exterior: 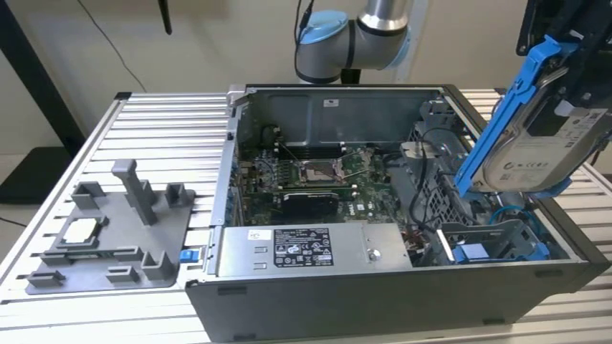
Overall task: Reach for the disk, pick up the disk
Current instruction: 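Pick up the disk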
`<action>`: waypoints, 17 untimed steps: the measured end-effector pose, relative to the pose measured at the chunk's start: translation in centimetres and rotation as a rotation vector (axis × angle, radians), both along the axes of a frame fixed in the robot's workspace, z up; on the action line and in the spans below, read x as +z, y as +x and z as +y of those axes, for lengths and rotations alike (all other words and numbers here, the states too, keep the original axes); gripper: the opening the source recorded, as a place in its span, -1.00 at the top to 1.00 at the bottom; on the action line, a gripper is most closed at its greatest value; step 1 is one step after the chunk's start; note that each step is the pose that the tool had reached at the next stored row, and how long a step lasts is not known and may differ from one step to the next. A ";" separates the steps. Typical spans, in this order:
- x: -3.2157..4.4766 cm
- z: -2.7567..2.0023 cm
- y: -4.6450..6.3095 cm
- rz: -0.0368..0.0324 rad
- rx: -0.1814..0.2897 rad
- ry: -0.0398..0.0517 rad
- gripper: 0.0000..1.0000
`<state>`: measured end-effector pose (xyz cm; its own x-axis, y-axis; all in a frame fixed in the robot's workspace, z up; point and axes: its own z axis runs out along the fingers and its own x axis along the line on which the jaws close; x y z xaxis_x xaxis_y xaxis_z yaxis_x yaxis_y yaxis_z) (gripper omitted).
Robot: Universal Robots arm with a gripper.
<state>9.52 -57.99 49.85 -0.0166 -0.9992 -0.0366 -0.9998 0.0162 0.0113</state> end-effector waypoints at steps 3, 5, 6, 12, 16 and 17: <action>-0.41 0.00 0.0 -0.0011 0.000 -0.0112 1.00; -0.78 0.00 0.0 -0.0026 0.000 -0.0112 1.00; -0.95 0.00 0.0 -0.0030 0.000 -0.0113 1.00; -2.02 0.01 0.2 -0.0032 0.002 -0.0116 1.00; -2.57 0.00 0.8 -0.0032 0.011 -0.0113 1.00; -2.62 0.01 1.0 -0.0032 0.012 -0.0113 1.00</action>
